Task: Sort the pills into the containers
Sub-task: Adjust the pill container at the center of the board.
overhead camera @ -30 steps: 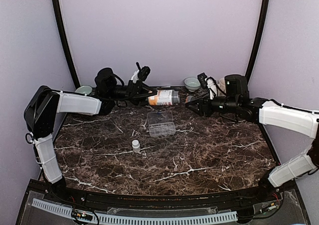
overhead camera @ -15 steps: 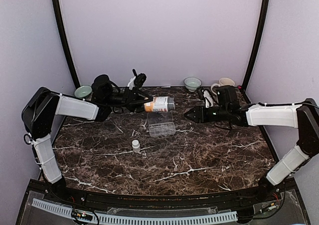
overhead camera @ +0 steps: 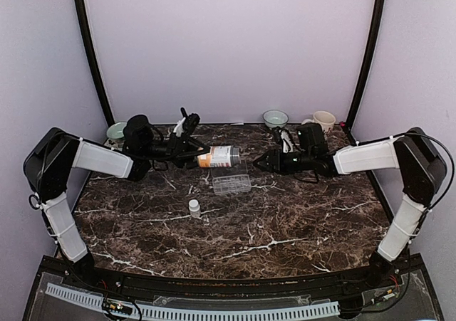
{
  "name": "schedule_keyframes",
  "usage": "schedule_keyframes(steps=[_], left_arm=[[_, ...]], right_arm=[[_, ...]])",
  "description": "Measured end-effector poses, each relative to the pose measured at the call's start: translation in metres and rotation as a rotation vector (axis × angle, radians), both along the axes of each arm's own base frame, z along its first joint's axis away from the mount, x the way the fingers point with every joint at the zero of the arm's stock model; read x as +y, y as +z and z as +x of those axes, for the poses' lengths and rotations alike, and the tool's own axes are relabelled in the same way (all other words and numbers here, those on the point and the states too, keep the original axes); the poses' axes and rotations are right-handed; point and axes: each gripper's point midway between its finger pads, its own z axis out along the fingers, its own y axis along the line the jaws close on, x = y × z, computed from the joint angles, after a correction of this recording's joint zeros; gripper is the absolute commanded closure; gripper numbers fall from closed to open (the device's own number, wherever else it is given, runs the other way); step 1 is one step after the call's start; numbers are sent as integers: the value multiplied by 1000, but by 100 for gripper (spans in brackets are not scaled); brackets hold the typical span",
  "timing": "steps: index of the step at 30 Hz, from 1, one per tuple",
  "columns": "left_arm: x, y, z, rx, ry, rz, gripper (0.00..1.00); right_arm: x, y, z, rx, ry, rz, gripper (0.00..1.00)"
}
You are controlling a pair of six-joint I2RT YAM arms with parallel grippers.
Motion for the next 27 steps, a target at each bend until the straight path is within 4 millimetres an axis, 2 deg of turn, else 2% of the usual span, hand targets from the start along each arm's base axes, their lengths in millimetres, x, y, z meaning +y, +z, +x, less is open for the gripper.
schedule_keyframes(steps=[6,13,16,27], left_arm=[[8,-13,1,23,23,15,93],[19,-19,0,28,53,17,93],[22,-21,0,26,62,15,93],[29,-26,-1,27,85,13,93]], right_arm=[[6,-16,18,35,-35,-21,67],[9,-46,32,95,-73,-49,68],[9,-57,34,115,-83,-61,68],[11,-76,33,163,-78,-68,68]])
